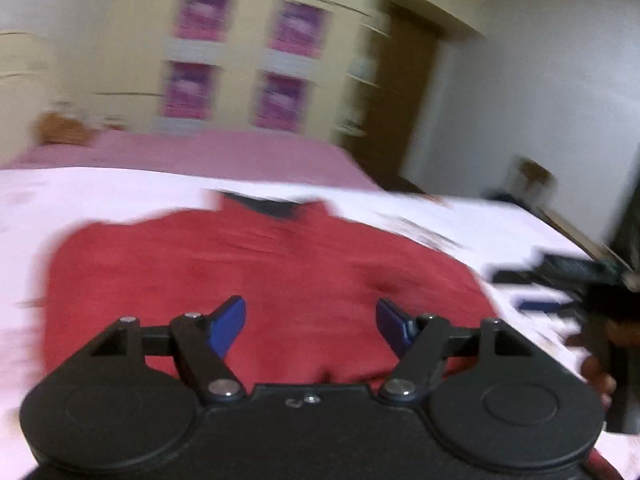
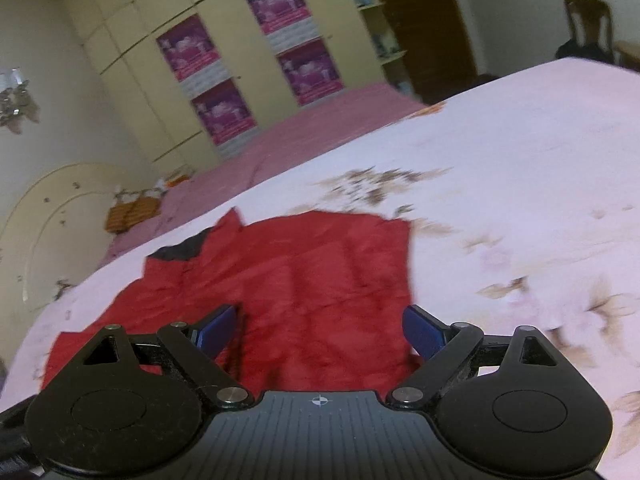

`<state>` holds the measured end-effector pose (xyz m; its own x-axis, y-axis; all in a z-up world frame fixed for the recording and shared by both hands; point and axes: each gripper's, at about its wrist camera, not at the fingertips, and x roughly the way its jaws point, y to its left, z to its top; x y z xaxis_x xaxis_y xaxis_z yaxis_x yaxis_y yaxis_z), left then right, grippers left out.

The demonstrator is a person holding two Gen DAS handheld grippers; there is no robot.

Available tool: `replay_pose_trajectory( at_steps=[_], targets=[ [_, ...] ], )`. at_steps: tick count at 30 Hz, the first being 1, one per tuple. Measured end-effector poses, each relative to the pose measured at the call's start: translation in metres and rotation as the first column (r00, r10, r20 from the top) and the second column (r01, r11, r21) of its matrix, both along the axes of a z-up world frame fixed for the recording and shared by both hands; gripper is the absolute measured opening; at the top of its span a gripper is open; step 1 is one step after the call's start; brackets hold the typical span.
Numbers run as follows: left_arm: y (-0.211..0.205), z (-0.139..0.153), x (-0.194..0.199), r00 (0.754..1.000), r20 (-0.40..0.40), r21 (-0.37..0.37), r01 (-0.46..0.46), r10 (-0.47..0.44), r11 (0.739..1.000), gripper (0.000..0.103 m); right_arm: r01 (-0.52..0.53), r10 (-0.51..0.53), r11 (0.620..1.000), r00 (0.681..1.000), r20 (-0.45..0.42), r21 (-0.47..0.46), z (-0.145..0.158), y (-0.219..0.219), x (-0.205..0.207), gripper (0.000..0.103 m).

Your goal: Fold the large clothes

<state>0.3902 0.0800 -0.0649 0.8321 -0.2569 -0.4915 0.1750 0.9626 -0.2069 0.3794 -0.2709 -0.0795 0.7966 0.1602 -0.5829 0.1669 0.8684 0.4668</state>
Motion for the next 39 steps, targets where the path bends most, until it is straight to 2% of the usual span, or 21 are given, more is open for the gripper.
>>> replay_pose_trajectory(
  at_steps=[2, 4, 6, 7, 8, 9, 10, 13, 17, 19, 21, 22, 23, 30, 31, 32, 33, 34, 36, 37, 39],
  targets=[
    [0.032, -0.001, -0.003, 0.994, 0.008, 0.02, -0.106, 0.106, 0.994, 0.07, -0.045, 0.045, 0.997, 0.999, -0.007, 0.059, -0.006, 0.008, 0.007, 0.089],
    [0.057, -0.006, 0.001, 0.987, -0.02, 0.025, -0.159, 0.16, 0.987, 0.07, -0.084, 0.086, 0.992, 0.996, -0.012, 0.096, -0.011, 0.018, 0.014, 0.089],
    [0.071, -0.012, 0.007, 0.984, -0.026, 0.017, -0.174, 0.175, 0.985, 0.07, -0.122, 0.124, 0.988, 0.992, -0.015, 0.098, -0.014, 0.031, 0.022, 0.089],
    [0.073, -0.015, 0.011, 0.983, -0.042, 0.015, -0.177, 0.178, 0.984, 0.07, -0.142, 0.144, 0.985, 0.989, -0.02, 0.097, -0.017, 0.038, 0.026, 0.077],
    [0.075, -0.019, 0.016, 0.984, -0.055, 0.003, -0.17, 0.17, 0.985, 0.069, -0.161, 0.166, 0.982, 0.985, -0.045, 0.096, -0.02, 0.044, 0.032, 0.051],
    [0.075, -0.022, 0.019, 0.985, -0.059, -0.003, -0.165, 0.164, 0.986, 0.069, -0.172, 0.179, 0.98, 0.981, -0.072, 0.095, -0.023, 0.049, 0.037, 0.042],
    [0.073, -0.025, 0.023, 0.985, -0.063, 0.004, -0.16, 0.16, 0.987, 0.069, -0.181, 0.189, 0.979, 0.978, -0.083, 0.092, -0.026, 0.053, 0.039, 0.04],
    [0.065, -0.031, 0.028, 0.989, -0.065, 0.029, -0.128, 0.13, 0.991, 0.069, -0.177, 0.178, 0.984, 0.982, -0.068, 0.023, -0.019, 0.061, 0.035, 0.017],
    [0.058, -0.036, 0.021, 0.994, -0.054, 0.079, -0.092, 0.096, 0.993, 0.069, -0.147, 0.151, 0.982, 0.988, 0.022, -0.115, 0.01, 0.058, 0.014, 0.017],
    [0.055, -0.042, 0.022, 0.993, -0.078, 0.107, -0.077, 0.086, 0.991, 0.069, -0.123, 0.132, 0.973, 0.991, 0.035, -0.198, 0.011, 0.056, 0.005, 0.017],
    [0.054, -0.053, 0.027, 0.989, -0.115, 0.138, -0.076, 0.092, 0.988, 0.069, -0.147, 0.14, 0.969, 0.989, -0.049, -0.199, -0.008, 0.056, 0.012, 0.017],
    [0.056, -0.06, 0.03, 0.986, -0.132, 0.148, -0.079, 0.098, 0.986, 0.071, -0.166, 0.143, 0.967, 0.981, -0.129, -0.195, -0.024, 0.057, 0.019, 0.017],
    [0.058, -0.062, 0.03, 0.986, -0.139, 0.143, -0.078, 0.098, 0.987, 0.071, -0.176, 0.149, 0.967, 0.977, -0.153, -0.183, -0.032, 0.058, 0.022, 0.017],
    [0.063, -0.062, 0.028, 0.985, -0.141, 0.151, -0.073, 0.095, 0.986, 0.072, -0.183, 0.152, 0.963, 0.975, -0.16, -0.197, -0.037, 0.066, 0.015, 0.017],
    [0.064, -0.058, 0.027, 0.985, -0.14, 0.157, -0.077, 0.099, 0.985, 0.069, -0.194, 0.163, 0.962, 0.972, -0.167, -0.191, -0.035, 0.065, 0.013, 0.017],
    [0.065, -0.047, 0.022, 0.987, -0.104, 0.159, -0.107, 0.124, 0.982, 0.067, -0.213, 0.18, 0.959, 0.967, -0.181, -0.189, -0.033, 0.066, 0.016, 0.017],
    [0.067, -0.036, 0.018, 0.989, -0.055, 0.154, -0.125, 0.135, 0.98, 0.07, -0.224, 0.187, 0.955, 0.963, -0.192, -0.193, -0.027, 0.064, 0.021, 0.017],
    [0.069, -0.022, 0.013, 0.991, 0.006, 0.147, -0.135, 0.136, 0.98, 0.072, -0.214, 0.178, 0.951, 0.969, -0.169, -0.225, -0.014, 0.062, 0.014, 0.017],
    [0.07, -0.009, 0.02, 0.991, 0.029, 0.144, -0.136, 0.134, 0.98, 0.072, -0.18, 0.163, 0.941, 0.983, -0.082, -0.285, 0.006, 0.058, 0.014, 0.028],
    [0.07, -0.006, 0.031, 0.992, 0.019, 0.135, -0.126, 0.125, 0.983, 0.072, -0.169, 0.157, 0.938, 0.986, -0.064, -0.304, 0.012, 0.058, 0.017, 0.047],
    [0.066, -0.009, 0.049, 0.994, -0.002, 0.132, -0.104, 0.105, 0.986, 0.072, -0.175, 0.168, 0.938, 0.985, -0.05, -0.3, 0.015, 0.061, 0.031, 0.048]
  ],
)
